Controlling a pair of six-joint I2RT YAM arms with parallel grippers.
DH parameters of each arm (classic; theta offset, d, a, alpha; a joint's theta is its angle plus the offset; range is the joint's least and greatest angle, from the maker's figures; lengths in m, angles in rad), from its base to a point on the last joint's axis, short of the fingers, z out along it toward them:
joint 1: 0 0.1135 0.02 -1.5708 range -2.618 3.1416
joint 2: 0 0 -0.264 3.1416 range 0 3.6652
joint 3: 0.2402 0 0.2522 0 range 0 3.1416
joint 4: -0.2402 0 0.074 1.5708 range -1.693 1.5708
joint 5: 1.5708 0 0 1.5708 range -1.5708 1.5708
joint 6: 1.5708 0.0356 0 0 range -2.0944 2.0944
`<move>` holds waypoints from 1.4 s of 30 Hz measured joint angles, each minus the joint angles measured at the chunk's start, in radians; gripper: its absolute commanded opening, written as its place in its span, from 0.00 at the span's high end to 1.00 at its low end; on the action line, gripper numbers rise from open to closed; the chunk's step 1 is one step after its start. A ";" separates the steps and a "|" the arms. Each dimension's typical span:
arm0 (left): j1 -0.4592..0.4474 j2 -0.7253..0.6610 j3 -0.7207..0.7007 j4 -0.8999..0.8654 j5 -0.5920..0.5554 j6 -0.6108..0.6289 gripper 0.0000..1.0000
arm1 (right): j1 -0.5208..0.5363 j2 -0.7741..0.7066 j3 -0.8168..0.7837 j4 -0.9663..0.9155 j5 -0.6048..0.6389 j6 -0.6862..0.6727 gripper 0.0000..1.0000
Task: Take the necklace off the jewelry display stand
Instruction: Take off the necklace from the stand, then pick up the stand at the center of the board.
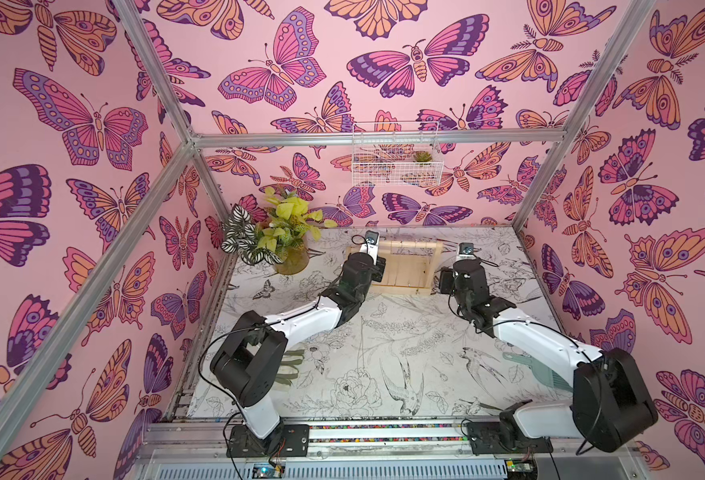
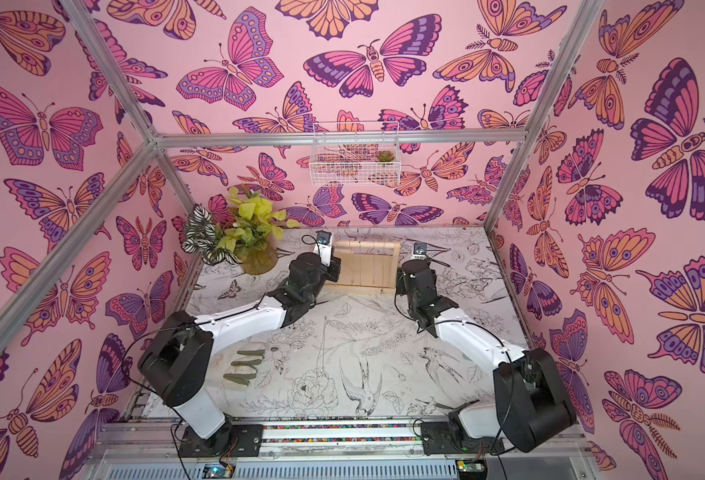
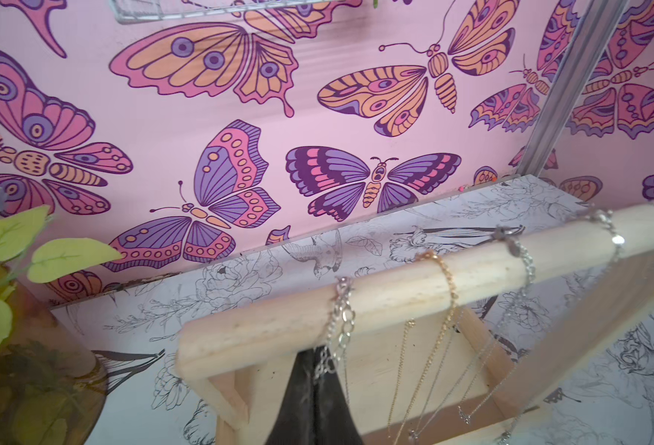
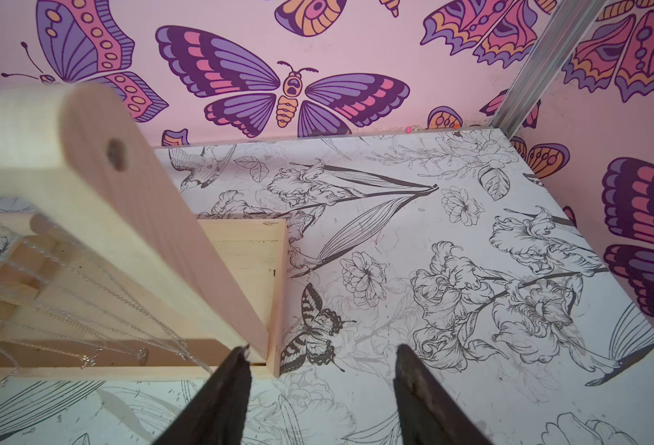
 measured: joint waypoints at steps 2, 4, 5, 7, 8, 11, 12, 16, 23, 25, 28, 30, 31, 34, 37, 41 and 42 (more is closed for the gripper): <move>0.018 -0.020 -0.011 -0.006 0.000 0.000 1.00 | 0.000 0.000 0.000 0.001 0.000 0.001 0.38; 0.036 -0.039 -0.020 -0.008 0.000 0.000 1.00 | 0.000 0.000 -0.002 0.002 -0.001 0.001 0.38; 0.042 -0.044 -0.022 -0.008 0.000 0.000 1.00 | 0.000 0.000 -0.002 0.002 -0.003 0.001 0.38; 0.051 -0.055 -0.023 -0.008 0.000 0.000 1.00 | 0.000 0.000 -0.004 0.004 -0.004 0.003 0.38; 0.054 -0.058 -0.024 -0.009 0.000 0.000 1.00 | 0.000 0.000 -0.004 0.004 -0.006 0.004 0.38; 0.063 -0.066 -0.024 -0.016 0.000 0.002 1.00 | 0.000 0.000 -0.004 0.005 -0.011 0.004 0.38; 0.065 -0.068 -0.024 -0.019 0.000 0.002 1.00 | 0.000 0.000 -0.004 0.005 -0.013 0.004 0.38; 0.096 -0.087 -0.038 -0.040 -0.001 0.004 1.00 | 0.000 0.003 -0.003 0.005 -0.026 0.004 0.37; 0.164 -0.165 -0.051 -0.119 -0.034 0.010 1.00 | 0.000 0.021 0.007 0.002 -0.092 0.003 0.34; 0.168 -0.196 -0.051 -0.156 -0.046 0.009 1.00 | 0.000 0.021 0.006 0.013 -0.125 0.003 0.34; 0.171 -0.242 -0.051 -0.222 -0.043 -0.007 1.00 | 0.000 0.012 -0.005 0.045 -0.159 0.003 0.33; 0.171 -0.276 -0.051 -0.267 -0.029 -0.028 1.00 | 0.000 0.010 -0.008 0.064 -0.170 0.004 0.33; 0.172 -0.294 -0.051 -0.288 -0.013 -0.044 1.00 | 0.000 0.011 -0.007 0.070 -0.171 0.004 0.33; 0.172 -0.352 -0.062 -0.338 0.051 -0.093 1.00 | 0.000 0.029 0.008 0.073 -0.173 0.005 0.33; 0.172 -0.403 -0.087 -0.375 0.132 -0.140 1.00 | 0.000 0.065 0.047 0.073 -0.173 0.008 0.33; 0.169 -0.457 -0.132 -0.427 0.241 -0.196 1.00 | 0.002 0.106 0.097 0.074 -0.169 0.008 0.34; 0.164 -0.470 -0.146 -0.436 0.266 -0.210 1.00 | 0.003 0.119 0.114 0.073 -0.163 0.008 0.34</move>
